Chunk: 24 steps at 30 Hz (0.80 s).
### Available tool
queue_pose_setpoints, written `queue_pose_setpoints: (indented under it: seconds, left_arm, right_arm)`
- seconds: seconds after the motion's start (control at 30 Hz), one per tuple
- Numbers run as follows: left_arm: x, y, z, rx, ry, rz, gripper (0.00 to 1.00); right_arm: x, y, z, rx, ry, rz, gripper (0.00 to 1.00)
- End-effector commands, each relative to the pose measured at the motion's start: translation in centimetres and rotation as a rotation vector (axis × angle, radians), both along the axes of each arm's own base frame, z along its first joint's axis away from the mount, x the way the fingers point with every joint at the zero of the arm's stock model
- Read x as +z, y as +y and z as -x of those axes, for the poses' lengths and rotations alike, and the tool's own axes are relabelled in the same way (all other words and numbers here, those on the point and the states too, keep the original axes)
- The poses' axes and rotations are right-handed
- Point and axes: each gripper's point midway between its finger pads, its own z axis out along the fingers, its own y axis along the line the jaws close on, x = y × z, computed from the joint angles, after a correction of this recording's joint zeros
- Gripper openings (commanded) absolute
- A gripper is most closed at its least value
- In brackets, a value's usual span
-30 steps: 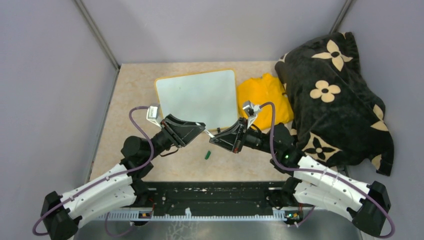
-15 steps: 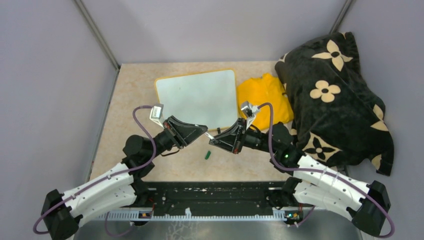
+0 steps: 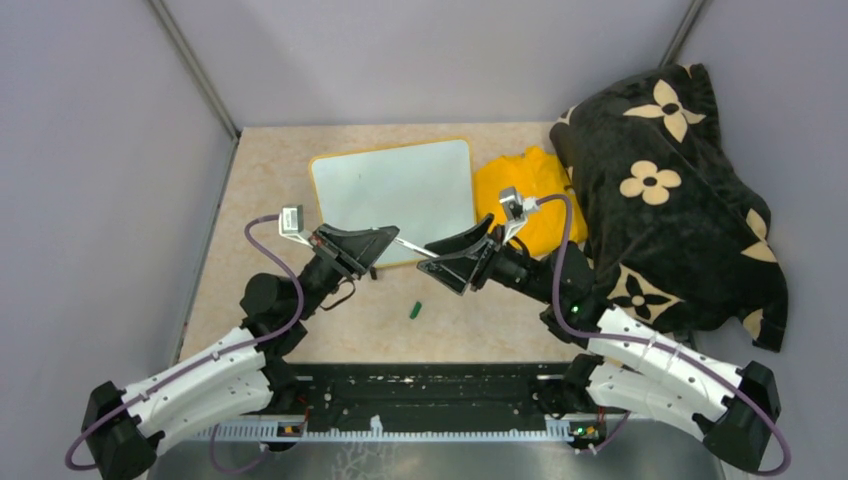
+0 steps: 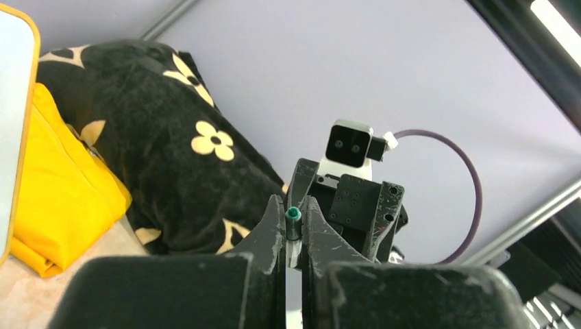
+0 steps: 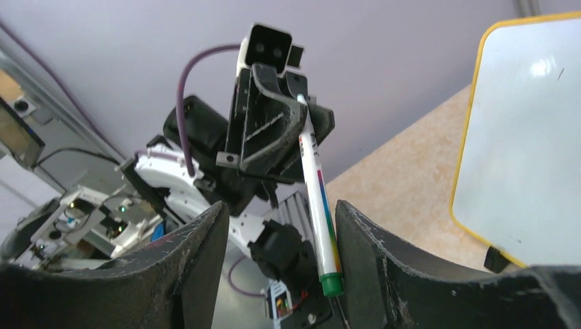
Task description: Write a sentence on the whiteboard
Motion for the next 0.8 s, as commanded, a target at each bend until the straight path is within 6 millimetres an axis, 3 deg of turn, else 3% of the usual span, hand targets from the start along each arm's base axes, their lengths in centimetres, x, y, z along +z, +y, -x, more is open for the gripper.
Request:
queue_pose_setpoints:
  seconds: [0.0, 0.27, 0.77]
  left_arm:
    - [3.0, 1.8, -1.6, 0.086, 0.056, 0.165, 0.00]
    - [4.0, 2.3, -2.5, 0.100, 0.095, 0.261, 0.00]
    - [3.6, 1.5, -2.8, 0.073, 0.118, 0.267, 0.00]
  right_arm:
    - [6.1, -0.3, -1.0, -0.047, -0.039, -0.161, 0.58]
    - [7.6, 0.6, -2.2, -0.056, -0.023, -0.222, 0.56]
    - [7.5, 1.8, -3.0, -0.028, 0.019, -0.205, 0.36]
